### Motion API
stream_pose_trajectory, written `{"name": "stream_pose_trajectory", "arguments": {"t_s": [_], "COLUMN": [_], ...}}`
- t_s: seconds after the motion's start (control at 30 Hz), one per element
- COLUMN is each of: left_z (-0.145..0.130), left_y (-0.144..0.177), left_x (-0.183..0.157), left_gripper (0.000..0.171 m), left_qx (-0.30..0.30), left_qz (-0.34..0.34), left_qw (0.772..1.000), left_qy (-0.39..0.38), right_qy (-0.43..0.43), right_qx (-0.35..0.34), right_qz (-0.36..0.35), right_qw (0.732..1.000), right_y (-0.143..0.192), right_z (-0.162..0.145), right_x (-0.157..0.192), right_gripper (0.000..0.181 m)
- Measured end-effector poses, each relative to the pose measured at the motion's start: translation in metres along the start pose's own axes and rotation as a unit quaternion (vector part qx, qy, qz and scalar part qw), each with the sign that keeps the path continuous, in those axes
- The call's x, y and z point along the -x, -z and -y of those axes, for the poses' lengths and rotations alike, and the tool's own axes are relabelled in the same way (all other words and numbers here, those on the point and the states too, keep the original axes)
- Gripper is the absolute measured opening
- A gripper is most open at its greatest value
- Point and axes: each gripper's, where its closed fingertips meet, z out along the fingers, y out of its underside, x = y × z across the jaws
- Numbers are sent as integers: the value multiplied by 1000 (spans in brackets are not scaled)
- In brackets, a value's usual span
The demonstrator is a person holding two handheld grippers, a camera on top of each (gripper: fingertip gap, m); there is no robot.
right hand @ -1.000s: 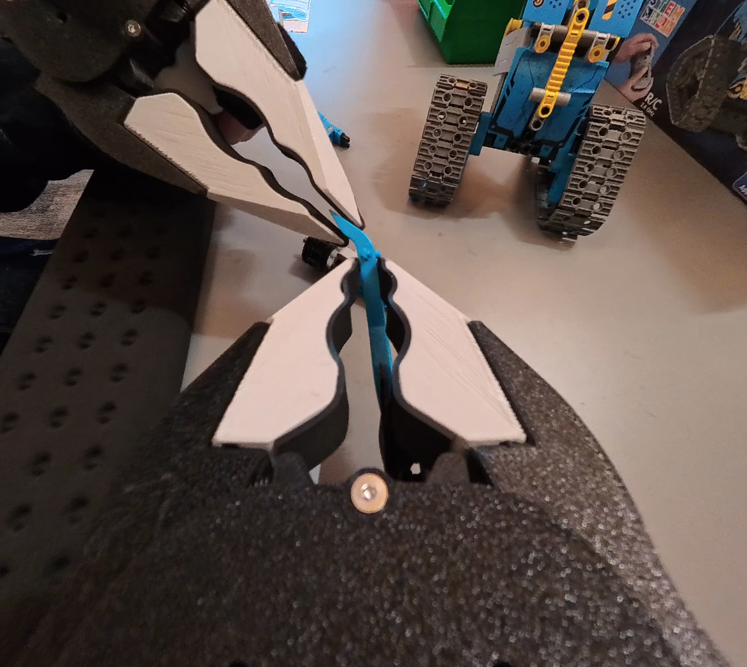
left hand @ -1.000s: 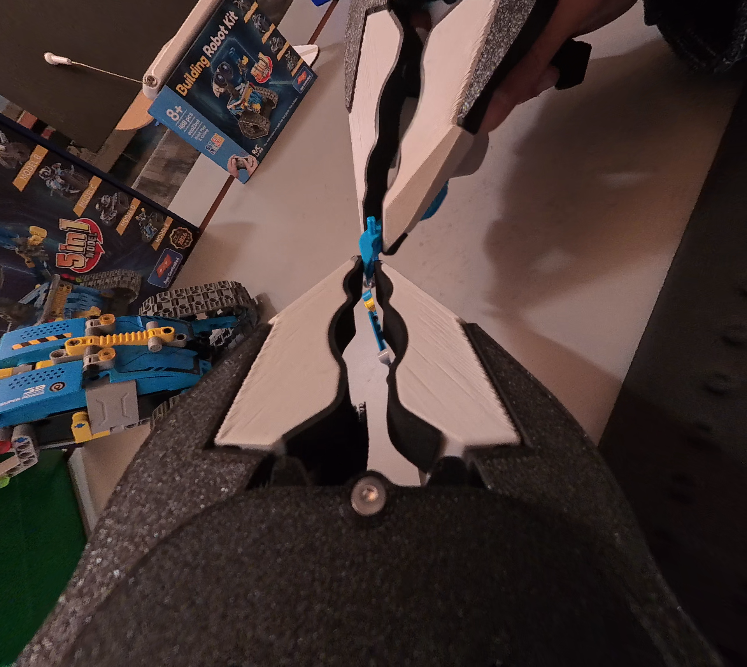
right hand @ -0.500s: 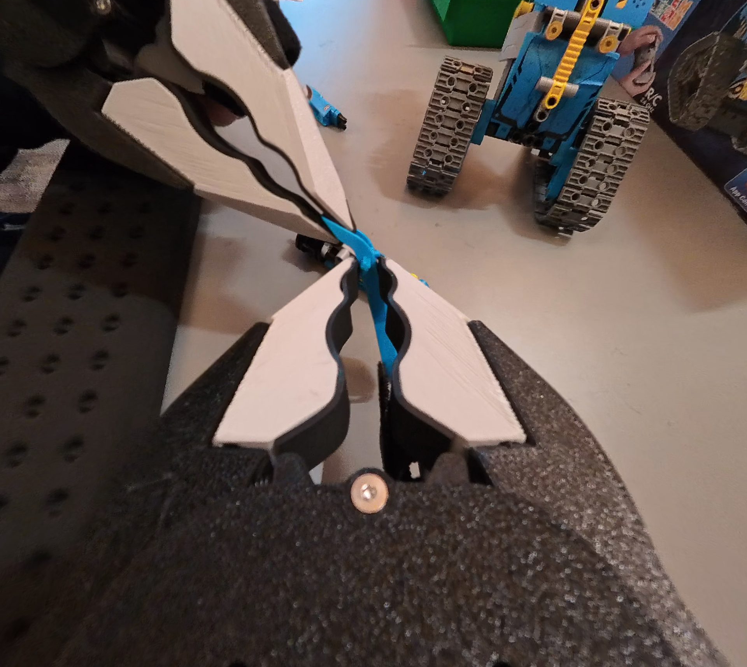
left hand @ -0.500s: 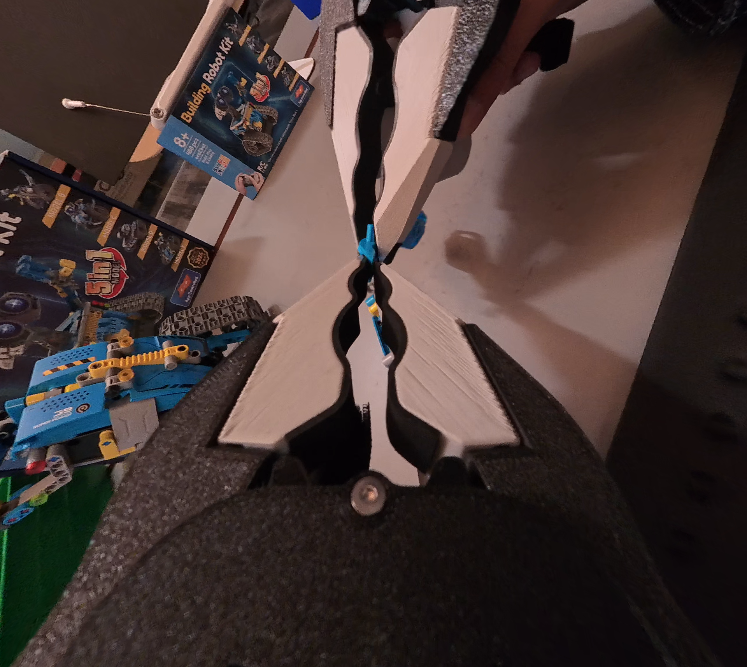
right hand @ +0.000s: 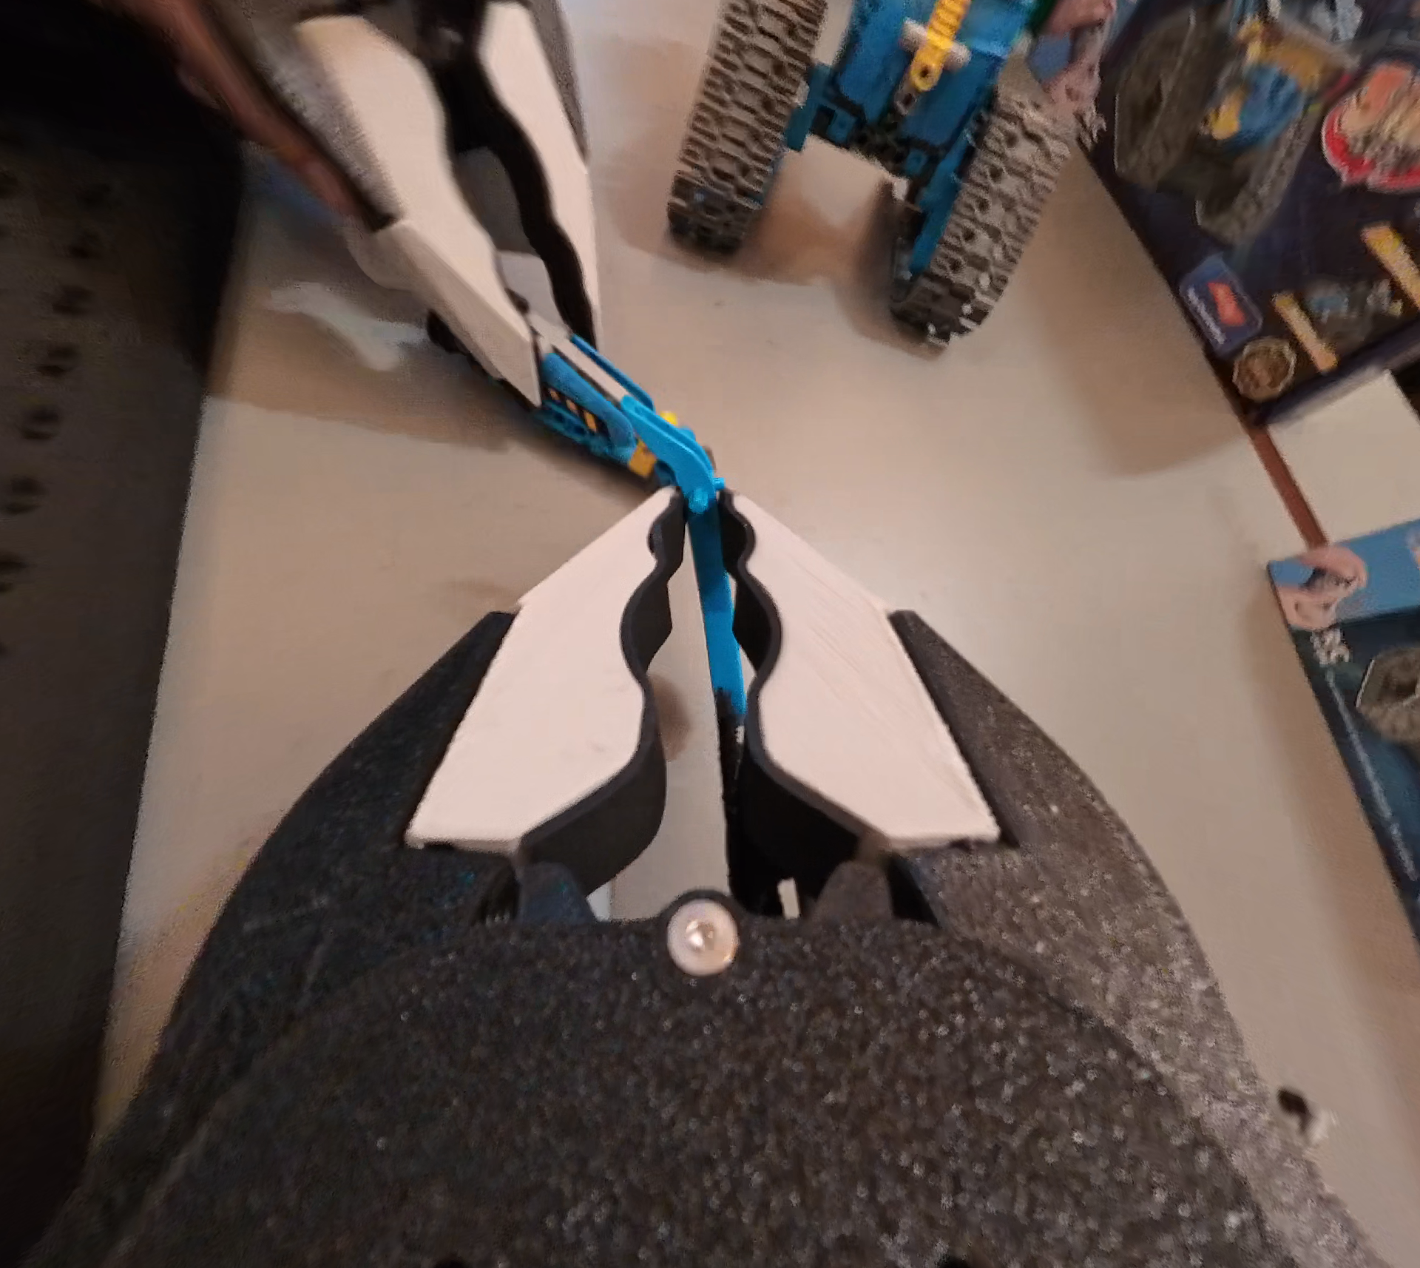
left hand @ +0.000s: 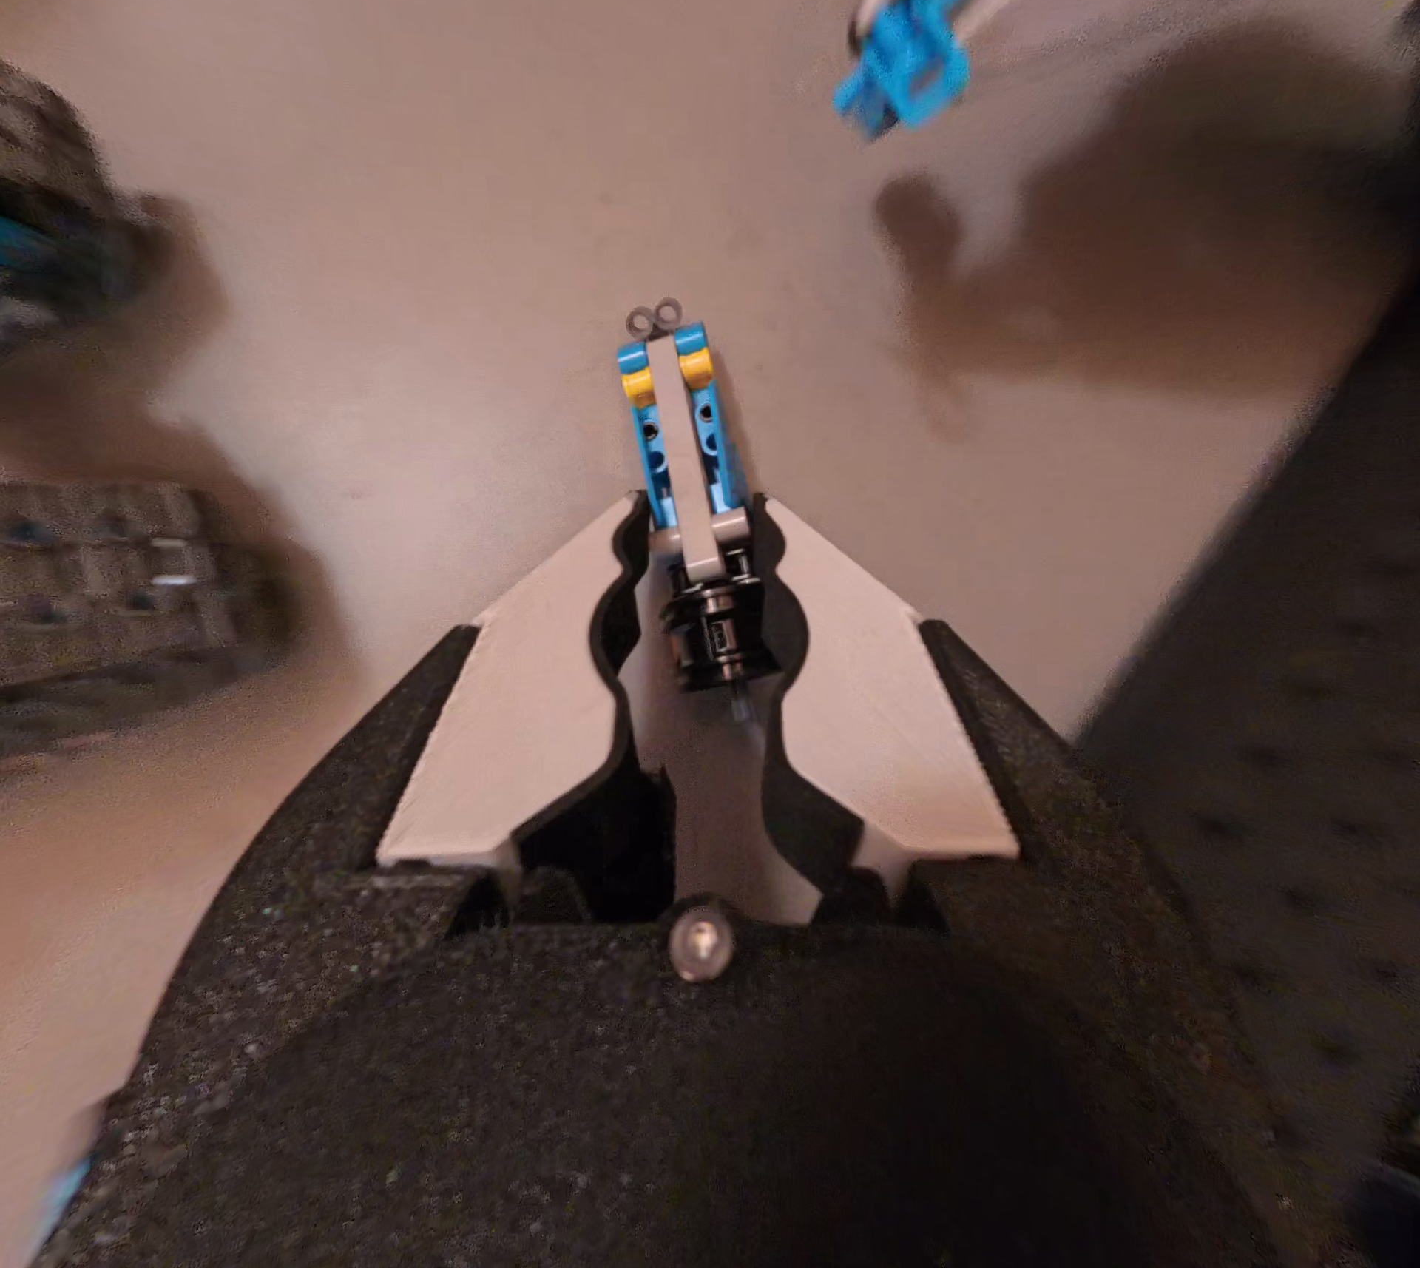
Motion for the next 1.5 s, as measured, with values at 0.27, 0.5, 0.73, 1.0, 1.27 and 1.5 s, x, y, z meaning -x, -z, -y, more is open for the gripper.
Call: {"name": "stream_pose_trajectory", "arguments": {"t_s": [0.27, 0.5, 0.73, 1.0, 1.27, 1.5], "left_z": [-3, -6, -9, -5, -16, -15], "left_y": [-5, -2, 10, 16, 6, 4], "left_x": [-32, -29, 4, 2, 3, 3], "left_gripper": [25, 25, 34, 48, 26, 26], "left_qx": [32, 37, 17, -21, -2, -5], "left_qz": [-260, -269, -180, -65, -98, -105], "left_qw": [932, 935, 971, 995, 993, 992], "left_qy": [250, 230, 157, -71, -70, -74], "right_qy": [76, 176, 138, 24, -14, 55], "right_qx": [36, 135, 169, 181, 213, 278], "right_qz": [69, 142, 221, 289, 309, 322], "right_qw": [994, 965, 950, 940, 927, 903], "right_y": [-3, -31, -52, -56, -47, -57], "right_z": [-8, -12, -6, -4, 0, -1], "right_x": [42, 34, 25, 21, 14, 27], "right_gripper": [6, 6, 6, 6, 6, 6]}}
